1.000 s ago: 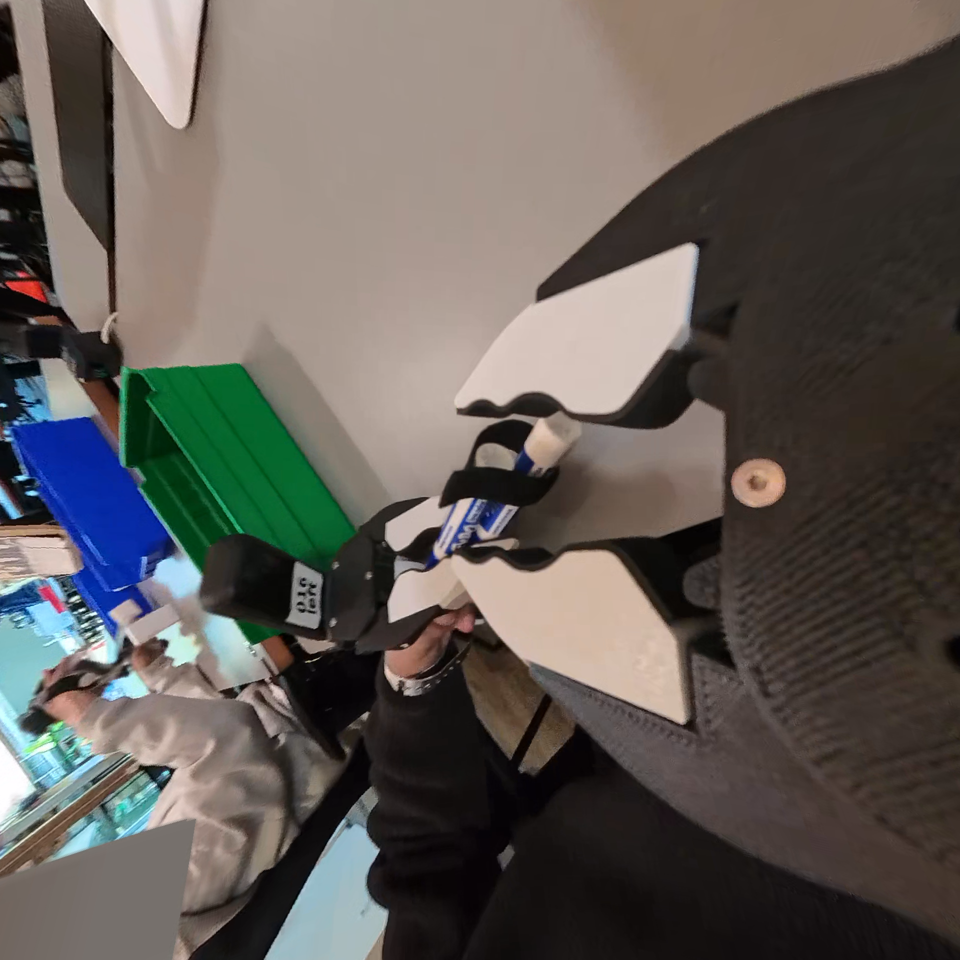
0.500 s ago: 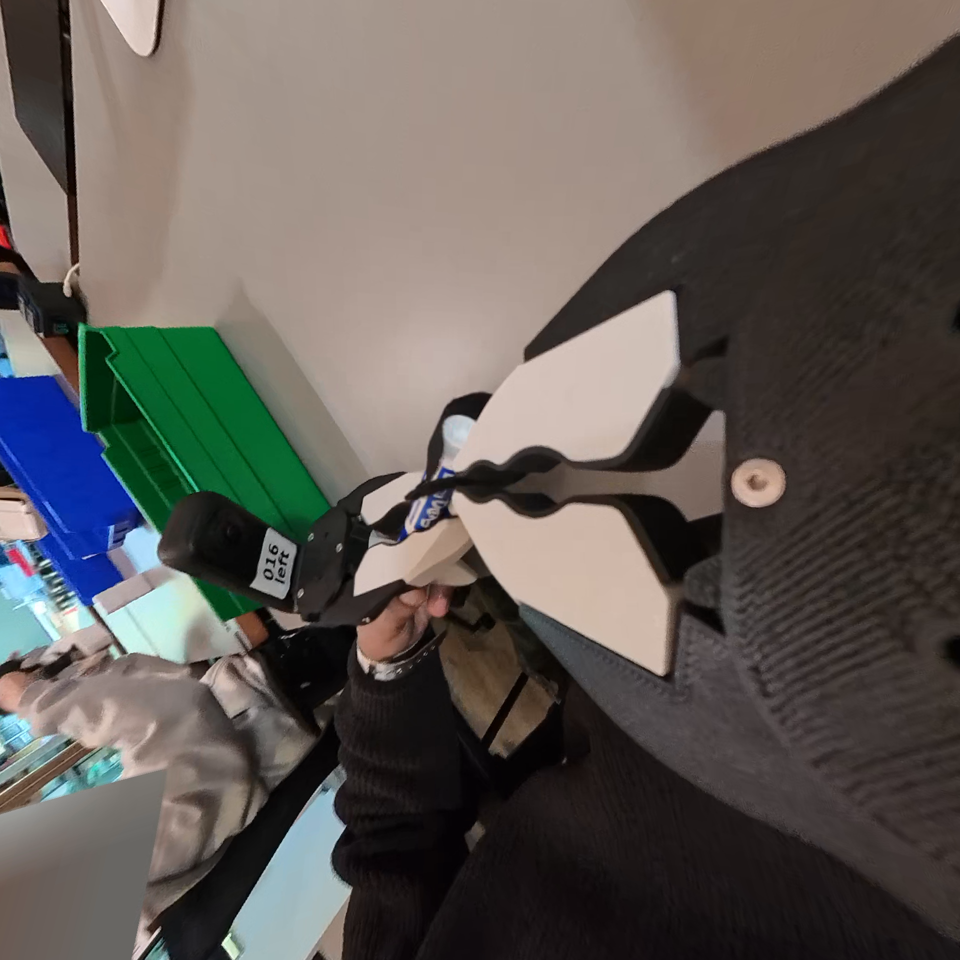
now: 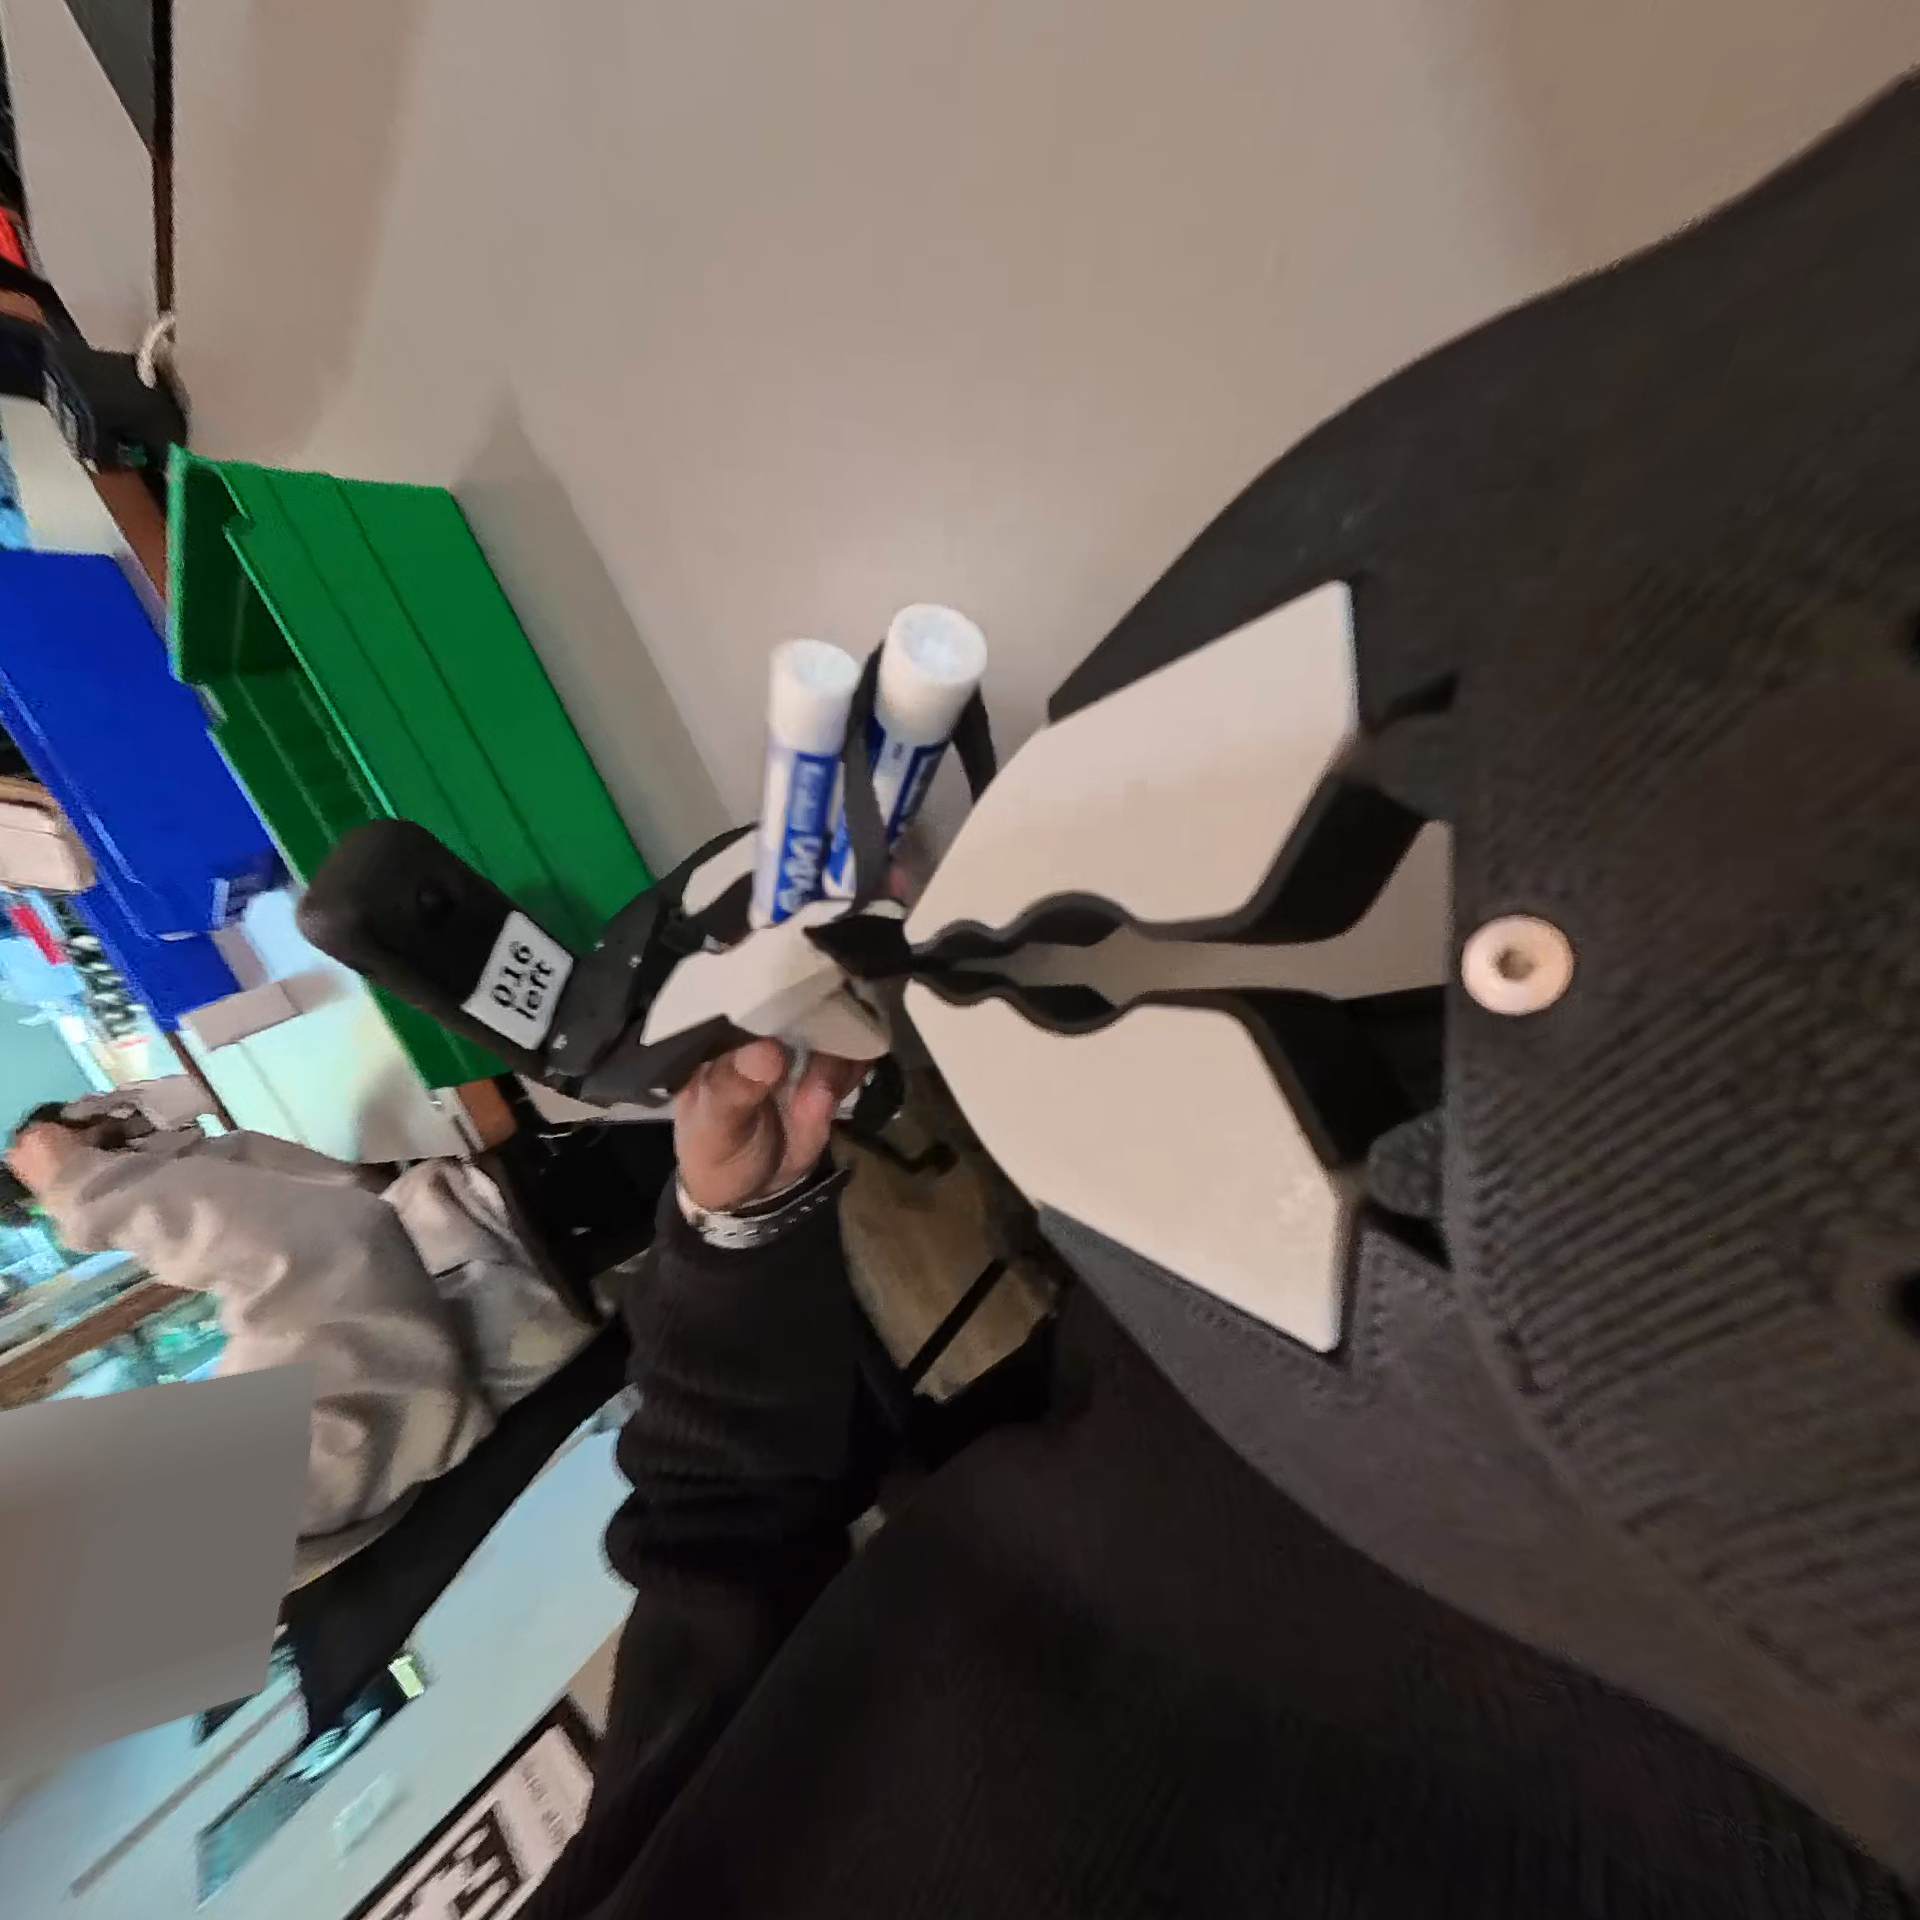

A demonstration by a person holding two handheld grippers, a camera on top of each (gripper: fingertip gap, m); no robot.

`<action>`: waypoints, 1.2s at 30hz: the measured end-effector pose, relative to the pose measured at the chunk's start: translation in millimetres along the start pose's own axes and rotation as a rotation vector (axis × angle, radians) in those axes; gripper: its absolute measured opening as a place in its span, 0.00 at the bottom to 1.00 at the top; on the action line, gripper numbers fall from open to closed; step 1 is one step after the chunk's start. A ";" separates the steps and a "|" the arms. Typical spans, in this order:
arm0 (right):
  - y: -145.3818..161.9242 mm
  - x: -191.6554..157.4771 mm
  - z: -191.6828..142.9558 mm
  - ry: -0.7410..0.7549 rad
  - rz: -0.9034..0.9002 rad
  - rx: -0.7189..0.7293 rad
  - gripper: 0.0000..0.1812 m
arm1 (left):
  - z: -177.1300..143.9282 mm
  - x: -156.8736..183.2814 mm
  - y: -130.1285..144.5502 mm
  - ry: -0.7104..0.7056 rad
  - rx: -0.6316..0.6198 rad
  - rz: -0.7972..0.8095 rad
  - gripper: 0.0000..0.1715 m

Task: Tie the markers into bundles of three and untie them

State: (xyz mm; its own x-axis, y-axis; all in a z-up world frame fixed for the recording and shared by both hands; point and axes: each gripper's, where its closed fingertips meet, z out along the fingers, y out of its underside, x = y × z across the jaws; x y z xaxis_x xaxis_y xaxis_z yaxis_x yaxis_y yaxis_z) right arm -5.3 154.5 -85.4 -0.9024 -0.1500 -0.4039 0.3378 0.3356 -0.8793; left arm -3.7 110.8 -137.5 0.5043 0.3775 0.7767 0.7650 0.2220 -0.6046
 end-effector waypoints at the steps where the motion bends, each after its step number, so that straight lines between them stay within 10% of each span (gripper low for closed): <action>1: 4.6 -2.1 2.7 0.001 -0.028 -0.033 0.01 | -0.4 1.5 -2.8 0.012 0.022 -0.022 0.11; 6: 26.9 -9.8 17.4 0.018 -0.137 -0.168 0.01 | -4.4 -3.1 -5.4 0.040 0.052 -0.088 0.11; 11: 2.3 -35.4 7.2 -0.177 -0.056 -0.007 0.01 | -3.9 -13.5 -8.3 -0.068 0.057 -0.032 0.11; 18: -16.8 12.4 -21.7 0.126 -0.091 0.047 0.01 | -16.5 -19.5 -13.7 -0.037 0.071 -0.076 0.11; 27: -125.3 44.7 -227.3 0.751 -0.254 0.587 0.01 | -3.4 -5.7 -0.1 0.015 -0.002 -0.043 0.11; 36: -63.1 141.8 -336.9 1.263 -0.038 0.514 0.14 | 4.6 1.6 9.1 0.041 -0.046 -0.037 0.11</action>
State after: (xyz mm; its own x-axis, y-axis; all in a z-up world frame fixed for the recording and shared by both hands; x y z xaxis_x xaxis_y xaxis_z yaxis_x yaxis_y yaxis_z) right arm -244.7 425.4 -2.2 -0.4471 0.8866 -0.1183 0.1181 -0.0726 -0.9903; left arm 2.2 117.7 -142.6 0.4904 0.3322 0.8057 0.8005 0.1937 -0.5671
